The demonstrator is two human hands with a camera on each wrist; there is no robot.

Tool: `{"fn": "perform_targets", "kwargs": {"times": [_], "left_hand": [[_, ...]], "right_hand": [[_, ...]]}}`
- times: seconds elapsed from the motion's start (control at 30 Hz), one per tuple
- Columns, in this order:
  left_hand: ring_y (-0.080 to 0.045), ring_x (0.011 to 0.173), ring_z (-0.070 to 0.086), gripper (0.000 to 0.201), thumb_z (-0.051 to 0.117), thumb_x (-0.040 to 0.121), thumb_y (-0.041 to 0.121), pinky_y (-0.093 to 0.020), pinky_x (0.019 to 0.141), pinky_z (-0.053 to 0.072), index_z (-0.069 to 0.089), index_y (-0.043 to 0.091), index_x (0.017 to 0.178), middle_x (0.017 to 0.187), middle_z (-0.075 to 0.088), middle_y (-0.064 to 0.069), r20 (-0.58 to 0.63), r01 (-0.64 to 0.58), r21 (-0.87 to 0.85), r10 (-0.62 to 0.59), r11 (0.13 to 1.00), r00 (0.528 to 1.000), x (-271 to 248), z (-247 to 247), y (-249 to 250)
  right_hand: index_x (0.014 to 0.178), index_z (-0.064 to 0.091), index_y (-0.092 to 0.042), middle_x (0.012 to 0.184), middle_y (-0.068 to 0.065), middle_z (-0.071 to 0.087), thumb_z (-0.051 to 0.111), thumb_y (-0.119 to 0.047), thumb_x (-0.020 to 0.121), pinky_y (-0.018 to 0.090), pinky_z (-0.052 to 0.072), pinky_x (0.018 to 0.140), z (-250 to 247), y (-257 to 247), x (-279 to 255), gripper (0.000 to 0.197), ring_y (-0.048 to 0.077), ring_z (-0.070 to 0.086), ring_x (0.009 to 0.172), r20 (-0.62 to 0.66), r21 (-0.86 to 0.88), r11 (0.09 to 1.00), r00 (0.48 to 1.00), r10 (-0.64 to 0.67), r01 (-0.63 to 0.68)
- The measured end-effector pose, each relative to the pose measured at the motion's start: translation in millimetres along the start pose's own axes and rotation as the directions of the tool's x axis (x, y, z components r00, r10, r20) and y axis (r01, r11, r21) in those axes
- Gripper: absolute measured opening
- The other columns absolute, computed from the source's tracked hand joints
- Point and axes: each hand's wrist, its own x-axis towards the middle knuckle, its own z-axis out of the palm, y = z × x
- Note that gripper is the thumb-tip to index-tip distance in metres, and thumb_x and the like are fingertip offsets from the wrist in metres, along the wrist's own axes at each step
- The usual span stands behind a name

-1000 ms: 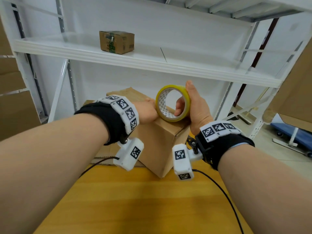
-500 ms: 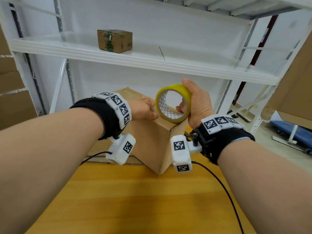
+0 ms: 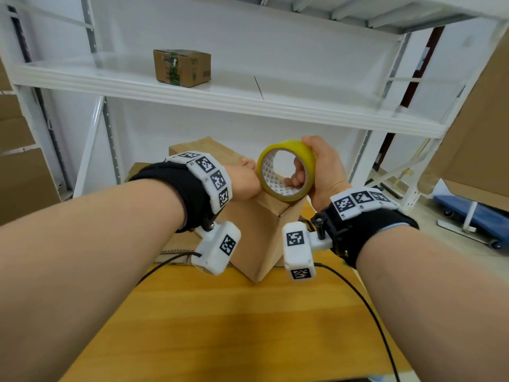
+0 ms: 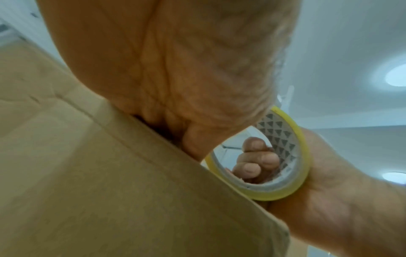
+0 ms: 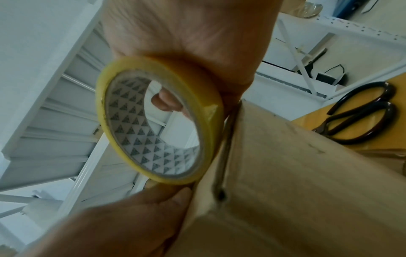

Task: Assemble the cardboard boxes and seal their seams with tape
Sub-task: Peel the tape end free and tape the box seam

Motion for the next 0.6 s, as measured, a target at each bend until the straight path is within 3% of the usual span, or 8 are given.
{"fn": "perform_targets", "kwargs": {"times": [0.07, 0.13, 0.2, 0.27, 0.33, 0.4, 0.5, 0.6], "left_hand": [[-0.025, 0.141, 0.019, 0.043, 0.036, 0.102, 0.018, -0.032, 0.113, 0.014, 0.035, 0.003, 0.142, 0.153, 0.023, -0.014, -0.006, -0.026, -0.04, 0.026, 0.999, 1.0, 0, 0, -5], [-0.019, 0.146, 0.009, 0.051, 0.038, 0.101, 0.03, -0.043, 0.118, 0.01, 0.025, 0.017, 0.149, 0.159, 0.013, -0.004, -0.029, -0.08, -0.053, 0.078, 0.995, 0.997, -1, 3, -10], [-0.015, 0.147, 0.004, 0.06, 0.039, 0.1, 0.041, -0.05, 0.118, 0.005, 0.016, 0.025, 0.153, 0.161, 0.007, 0.003, -0.045, -0.102, -0.059, 0.099, 0.993, 0.994, -5, 5, -13], [-0.014, 0.147, 0.007, 0.06, 0.04, 0.099, 0.041, -0.049, 0.118, 0.005, 0.018, 0.026, 0.153, 0.16, 0.01, 0.004, -0.061, -0.117, -0.076, 0.113, 0.99, 0.992, -7, 5, -15], [-0.017, 0.146, 0.012, 0.056, 0.043, 0.1, 0.036, -0.045, 0.118, 0.01, 0.025, 0.024, 0.151, 0.159, 0.015, 0.002, -0.06, -0.124, -0.108, 0.118, 0.986, 0.991, -9, -3, -21], [-0.02, 0.145, 0.014, 0.054, 0.044, 0.1, 0.034, -0.042, 0.118, 0.013, 0.028, 0.022, 0.15, 0.159, 0.016, 0.0, -0.049, -0.101, -0.049, 0.098, 0.994, 0.994, -4, -13, -30], [-0.023, 0.142, 0.024, 0.059, 0.047, 0.097, 0.039, -0.04, 0.116, 0.02, 0.027, 0.024, 0.15, 0.158, 0.021, -0.001, -0.011, -0.026, 0.004, 0.026, 1.0, 1.0, 6, -18, -45], [-0.023, 0.138, 0.032, 0.063, 0.054, 0.095, 0.028, -0.042, 0.116, 0.023, 0.026, 0.019, 0.15, 0.153, 0.03, 0.0, 0.013, -0.014, -0.143, 0.016, 0.99, 1.0, 11, -6, -49]], "right_hand": [[0.068, 0.057, -0.015, 0.055, 0.003, 0.053, 0.061, -0.043, 0.091, 0.028, 0.049, 0.056, -1, -2, 0, 0.037, 0.02, 0.052, 0.046, 0.01, -0.032, 0.999, 1.0, -0.017, 0.017], [0.069, 0.06, -0.016, 0.064, 0.003, 0.061, 0.061, -0.054, 0.089, 0.028, 0.049, 0.063, -5, -3, -2, 0.043, 0.017, 0.062, 0.061, 0.034, -0.156, 0.987, 0.999, -0.023, 0.028], [0.068, 0.059, -0.012, 0.066, 0.006, 0.061, 0.058, -0.063, 0.086, 0.029, 0.05, 0.064, -7, -1, -5, 0.054, 0.017, 0.062, 0.062, 0.116, -0.192, 0.981, 0.993, 0.032, -0.009], [0.066, 0.057, -0.008, 0.059, 0.009, 0.056, 0.06, -0.067, 0.08, 0.028, 0.054, 0.058, -4, 2, -11, 0.061, 0.023, 0.059, 0.06, 0.191, -0.103, 0.993, 0.978, 0.081, -0.062], [0.069, 0.061, -0.007, 0.056, 0.007, 0.06, 0.062, -0.066, 0.076, 0.031, 0.056, 0.063, 4, 3, -13, 0.059, 0.024, 0.063, 0.061, 0.234, -0.024, 0.997, 0.969, 0.075, -0.071], [0.09, 0.07, -0.005, 0.074, 0.01, 0.073, 0.058, -0.061, 0.085, 0.038, 0.059, 0.078, 12, 1, -14, 0.058, 0.027, 0.072, 0.076, 0.274, 0.009, 0.996, 0.958, 0.087, -0.092], [0.118, 0.069, -0.003, 0.108, 0.02, 0.073, 0.062, -0.06, 0.084, 0.051, 0.052, 0.098, 20, 2, -15, 0.066, 0.036, 0.07, 0.104, 0.304, -0.038, 0.992, 0.944, 0.127, -0.121], [0.1, 0.074, -0.005, 0.091, 0.014, 0.076, 0.066, -0.053, 0.086, 0.049, 0.053, 0.096, 18, 5, -15, 0.051, 0.03, 0.073, 0.09, 0.306, -0.057, 0.99, 0.941, 0.143, -0.132]]}}
